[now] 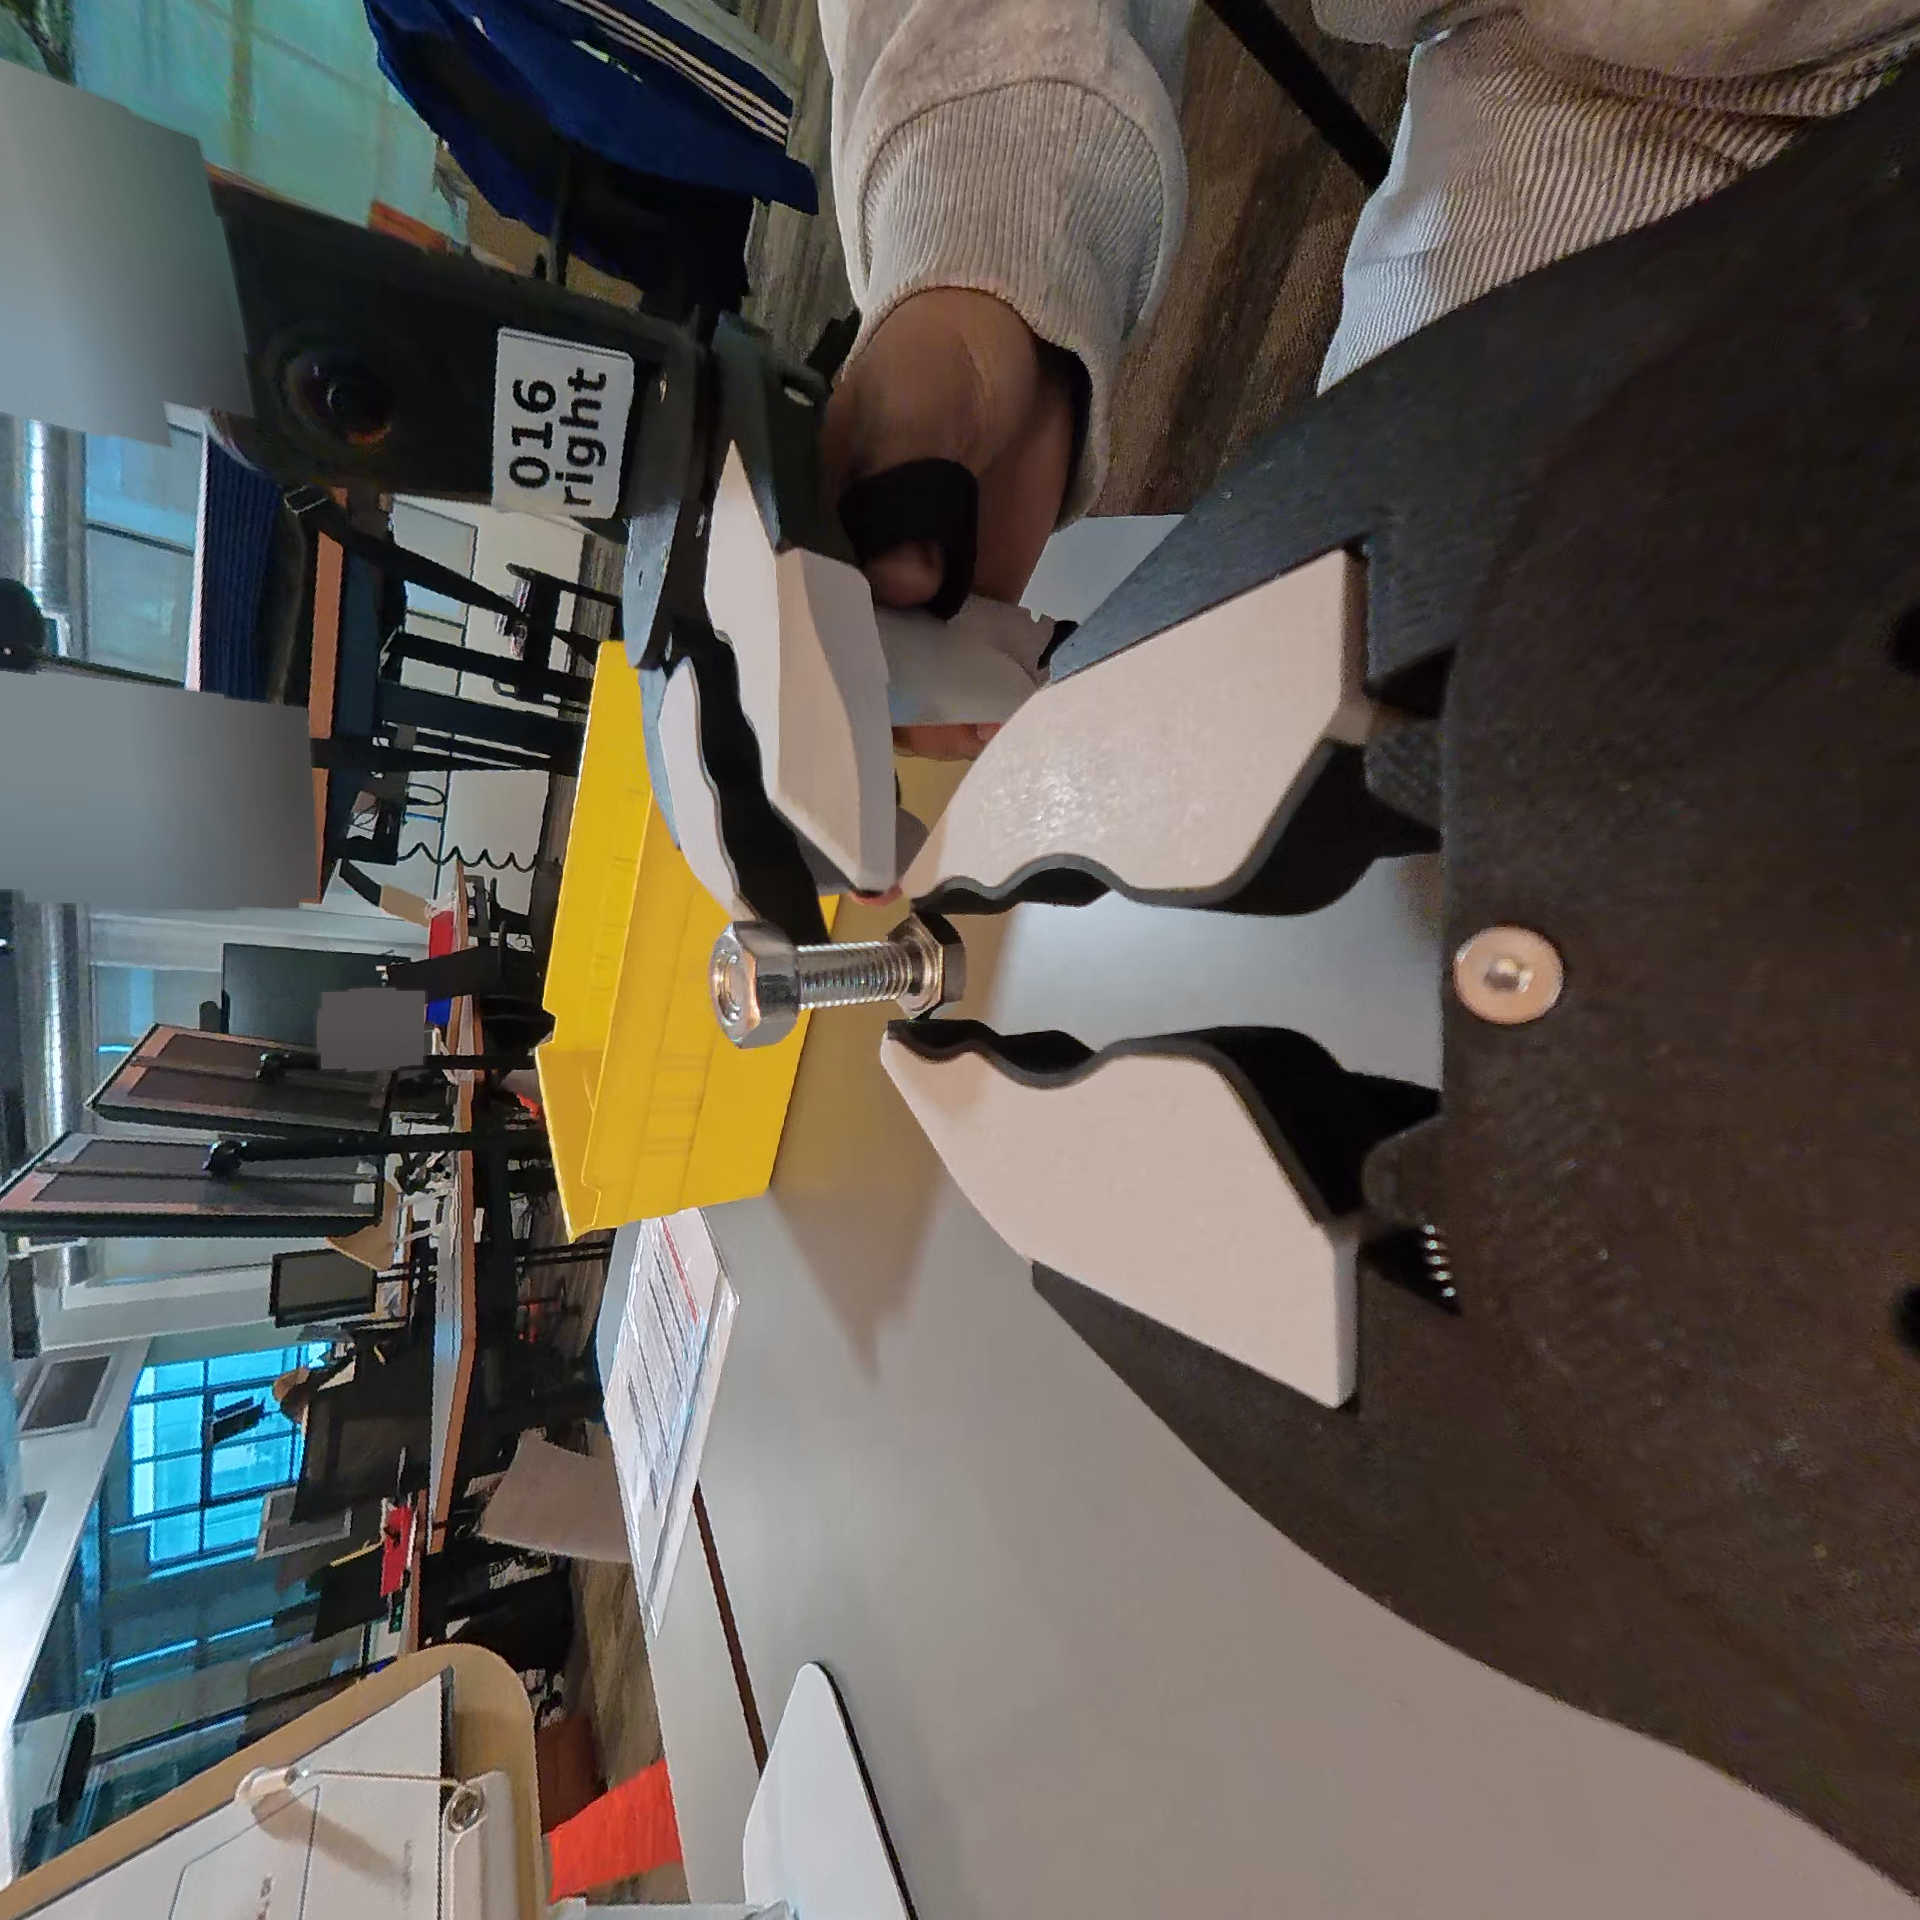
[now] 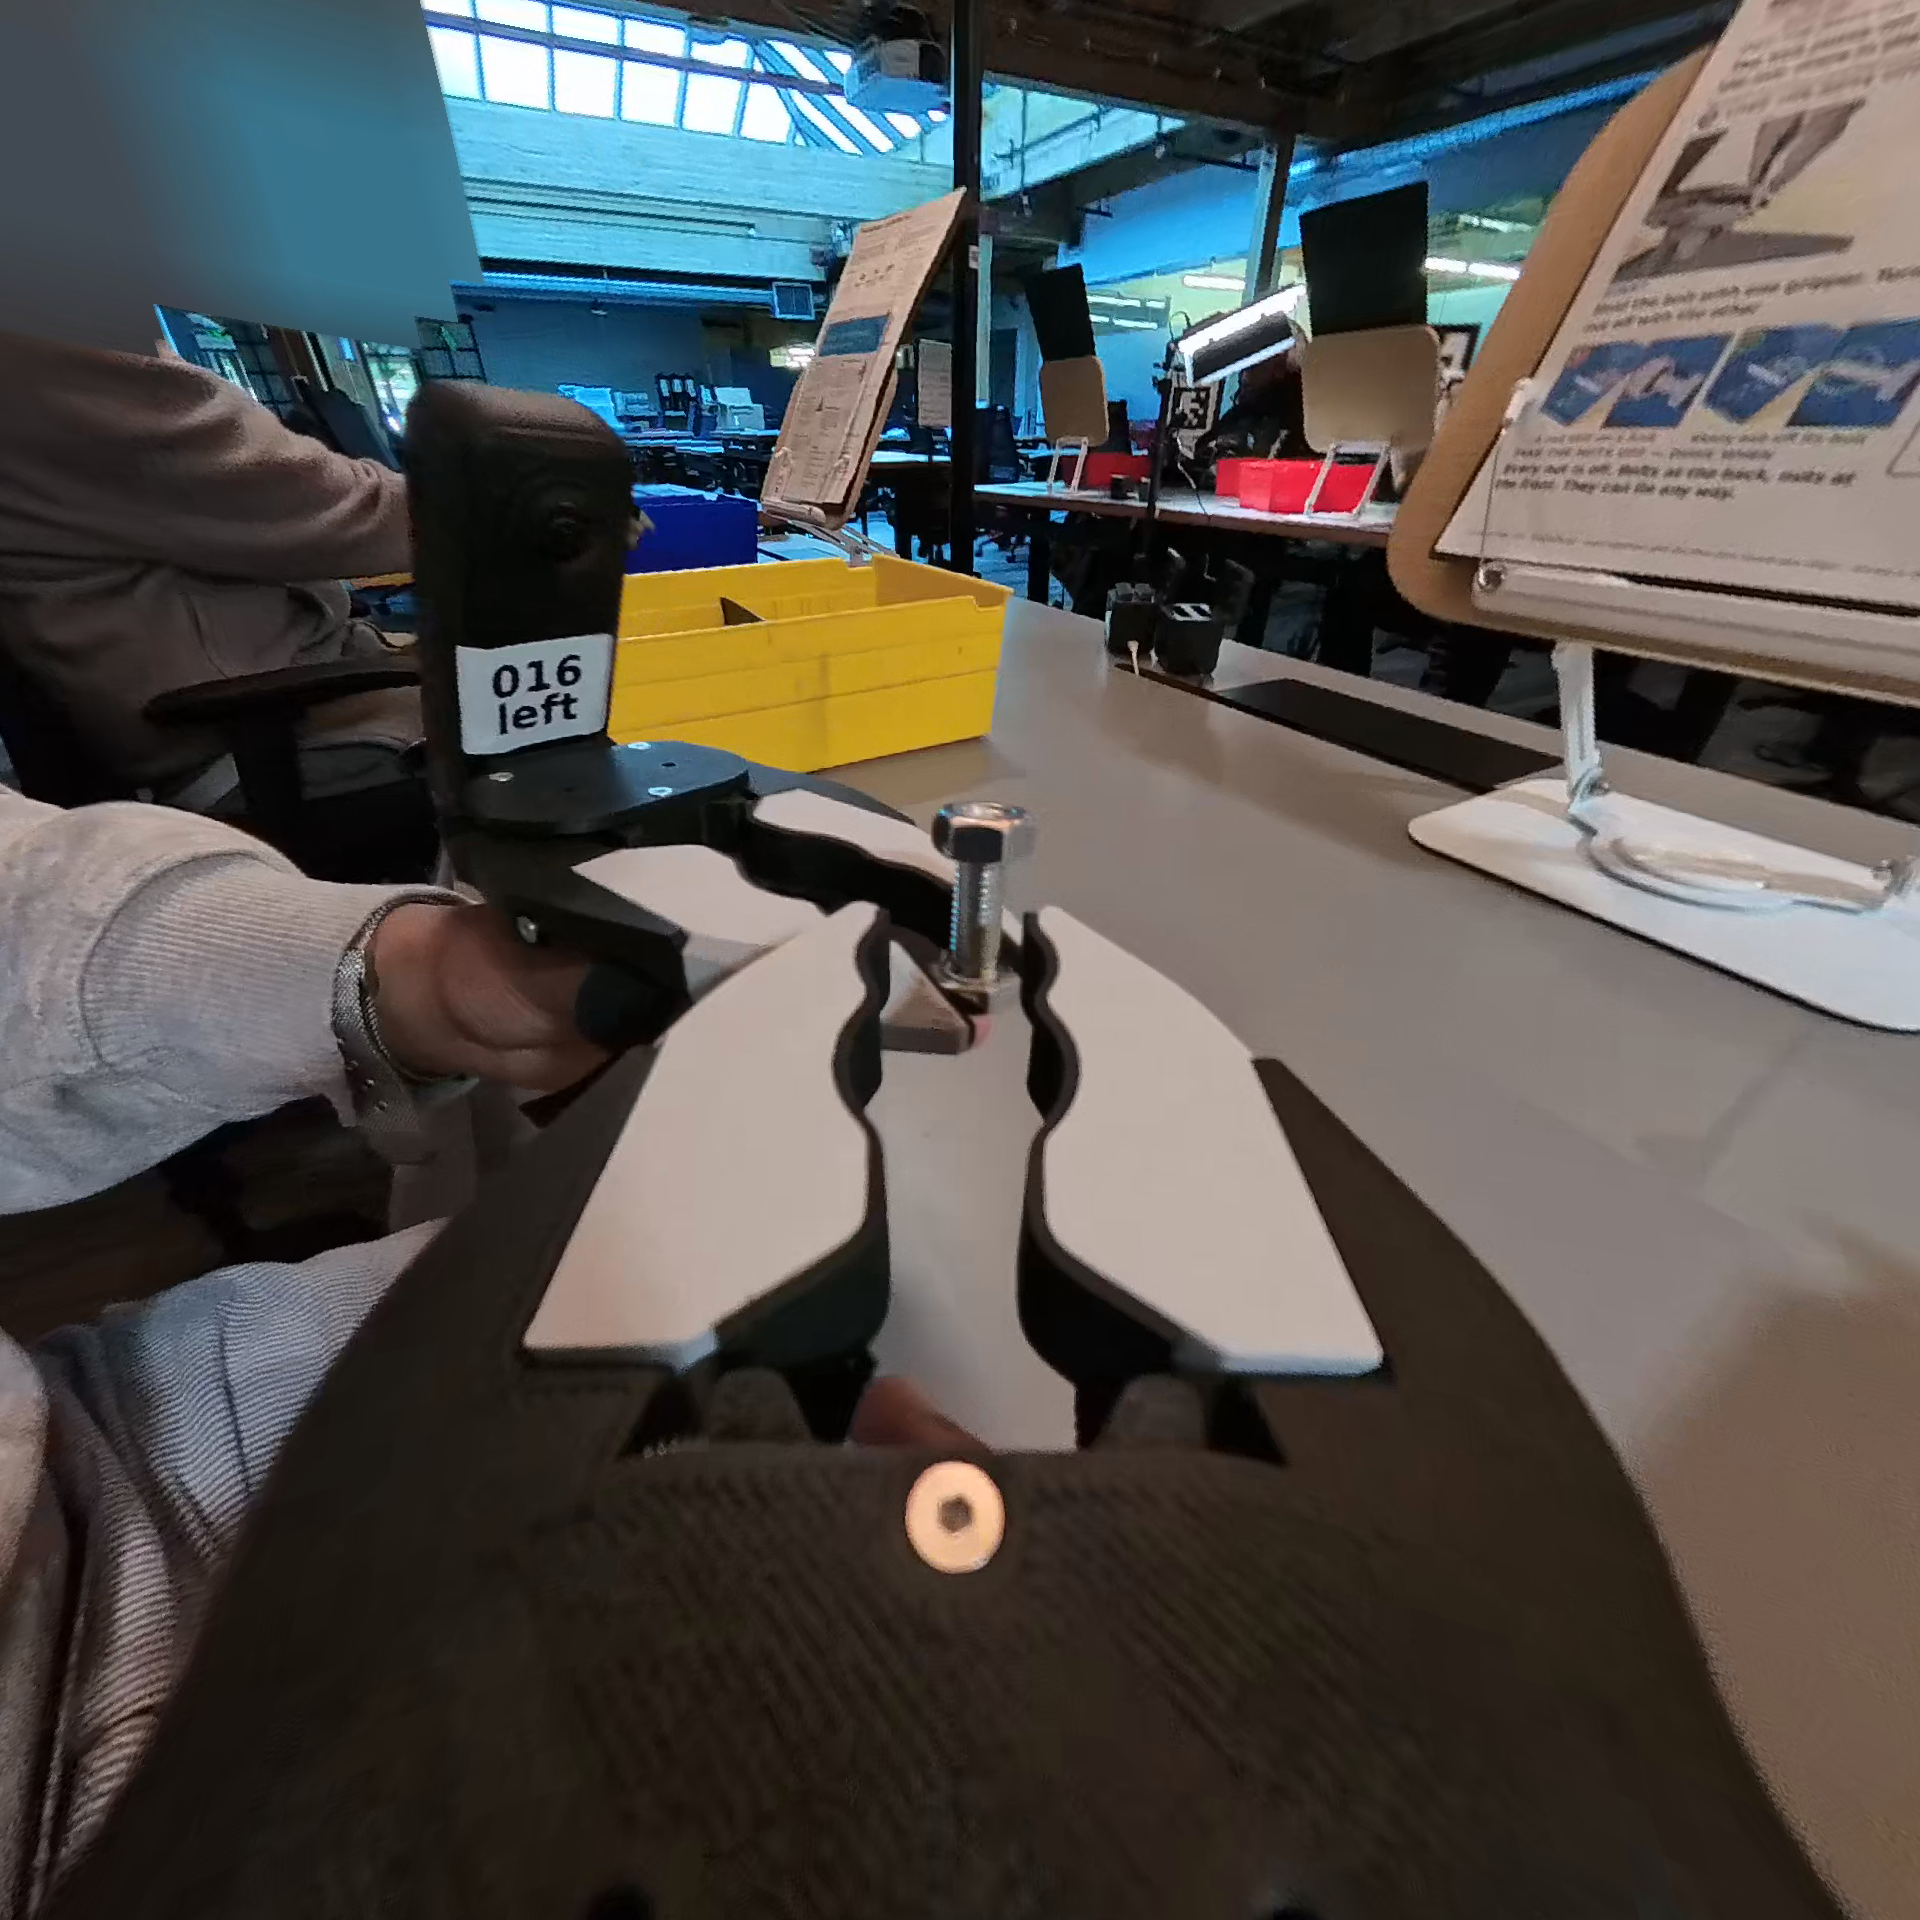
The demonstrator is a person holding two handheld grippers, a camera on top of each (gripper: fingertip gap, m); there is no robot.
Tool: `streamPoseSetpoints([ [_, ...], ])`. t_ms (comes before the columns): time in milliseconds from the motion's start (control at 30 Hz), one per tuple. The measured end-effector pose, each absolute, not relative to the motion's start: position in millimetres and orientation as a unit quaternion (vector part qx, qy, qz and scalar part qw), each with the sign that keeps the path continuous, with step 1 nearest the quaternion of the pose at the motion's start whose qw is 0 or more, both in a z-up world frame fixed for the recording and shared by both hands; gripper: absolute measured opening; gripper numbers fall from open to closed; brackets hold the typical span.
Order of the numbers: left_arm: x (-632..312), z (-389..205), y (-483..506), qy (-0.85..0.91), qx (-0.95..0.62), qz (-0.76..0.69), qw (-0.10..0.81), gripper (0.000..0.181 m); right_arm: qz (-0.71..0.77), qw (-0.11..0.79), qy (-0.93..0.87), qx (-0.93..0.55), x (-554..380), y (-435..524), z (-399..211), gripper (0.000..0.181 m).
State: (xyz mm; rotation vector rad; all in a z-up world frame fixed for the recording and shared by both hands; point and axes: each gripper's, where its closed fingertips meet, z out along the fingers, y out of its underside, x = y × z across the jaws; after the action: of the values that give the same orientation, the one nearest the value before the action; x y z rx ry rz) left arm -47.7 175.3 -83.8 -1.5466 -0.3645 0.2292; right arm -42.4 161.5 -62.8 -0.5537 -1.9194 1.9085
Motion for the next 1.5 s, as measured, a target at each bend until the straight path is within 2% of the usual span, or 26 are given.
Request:
streamPoseSetpoints([
  [167, -44, -85, 178, -0.153, -0.699, 0.104, 0.691, 0.020, 0.681, 0.166, -0.682, -0.208, -44, 163, -67, 0.017],
  [400, -38, -86, 182, -0.137, -0.707, 0.108, 0.685, 0.020, 0.691, 0.145, -0.679, -0.200, -41, 160, -66, 0.017],
  [500, -37, -85, 183, -0.137, -0.704, 0.105, 0.689, 0.020, 0.691, 0.142, -0.680, -0.198, -40, 162, -65, 0.010],
  [733, -34, -84, 183, -0.135, -0.700, 0.095, 0.695, 0.021, 0.694, 0.132, -0.681, -0.196, -40, 163, -65, 0.009],
  [1000, -27, -84, 186, -0.120, -0.704, 0.065, 0.697, 0.033, 0.691, 0.122, -0.689, -0.179, -36, 161, -65, 0.009],
  [1500, -10, -78, 185, -0.086, -0.691, 0.001, 0.718, 0.031, 0.711, 0.060, -0.689, -0.128, -20, 161, -58, 0.009],
])
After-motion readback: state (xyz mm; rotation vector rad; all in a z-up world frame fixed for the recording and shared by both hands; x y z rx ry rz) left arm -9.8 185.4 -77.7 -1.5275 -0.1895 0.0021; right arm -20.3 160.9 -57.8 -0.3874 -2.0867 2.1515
